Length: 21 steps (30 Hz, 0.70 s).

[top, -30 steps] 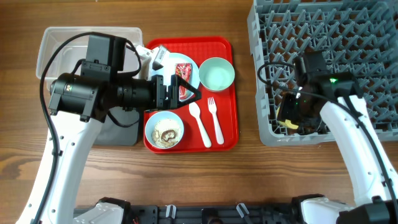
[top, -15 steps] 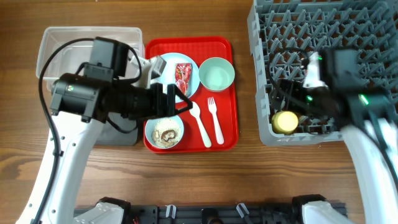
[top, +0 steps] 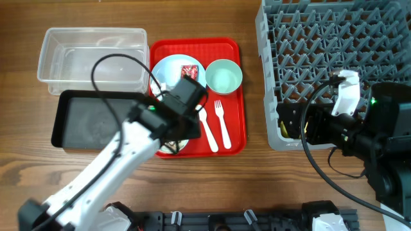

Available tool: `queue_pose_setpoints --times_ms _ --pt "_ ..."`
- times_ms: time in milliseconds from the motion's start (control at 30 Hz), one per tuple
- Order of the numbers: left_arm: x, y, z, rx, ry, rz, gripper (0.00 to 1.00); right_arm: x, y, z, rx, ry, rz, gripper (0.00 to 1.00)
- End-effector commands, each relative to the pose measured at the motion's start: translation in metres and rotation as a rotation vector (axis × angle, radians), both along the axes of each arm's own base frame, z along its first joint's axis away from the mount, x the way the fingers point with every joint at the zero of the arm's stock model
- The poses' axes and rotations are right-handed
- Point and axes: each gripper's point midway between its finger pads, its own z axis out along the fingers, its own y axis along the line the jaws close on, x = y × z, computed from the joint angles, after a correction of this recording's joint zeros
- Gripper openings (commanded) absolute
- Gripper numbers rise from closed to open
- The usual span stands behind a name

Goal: Sort waste into correct bins and load items into the dishwasher rack
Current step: 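Grasp the light-blue rice bowl rim with the left gripper, then tip the rice bowl over the black tray with the left gripper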

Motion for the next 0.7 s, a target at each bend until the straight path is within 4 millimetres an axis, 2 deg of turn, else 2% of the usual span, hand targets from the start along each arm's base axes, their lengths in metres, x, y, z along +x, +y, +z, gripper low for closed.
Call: queue_pose_setpoints --times_ms 0,167,267,300,333,433,500,667 --pt "0.011 0.010 -0.042 0.104 0.002 0.103 0.51 -0.002 0.006 -0.001 0.015 0.008 0.039 0.95" --pt "0.016 0.005 -0.084 0.167 0.076 0.091 0.39 -0.002 0.006 -0.006 0.013 0.027 0.039 0.94" --pt "0.019 0.003 -0.102 0.190 0.102 0.090 0.38 -0.002 0.006 -0.006 0.013 0.027 0.039 0.94" --pt "0.018 0.003 -0.108 0.198 0.113 0.090 0.32 -0.002 0.006 -0.006 0.013 0.027 0.039 0.94" --pt "0.018 0.003 -0.112 0.204 0.121 0.089 0.24 -0.002 0.006 -0.006 0.013 0.027 0.039 0.94" --pt "0.019 0.001 -0.115 0.200 0.125 0.088 0.18 -0.002 0.006 -0.007 0.013 0.028 0.039 0.94" --pt "0.020 0.000 -0.115 0.191 0.122 0.087 0.06 -0.002 0.006 -0.007 0.013 0.028 0.039 0.94" --pt "0.016 -0.006 -0.116 0.167 0.141 0.080 0.04 -0.002 0.005 -0.006 0.012 0.027 0.039 0.93"
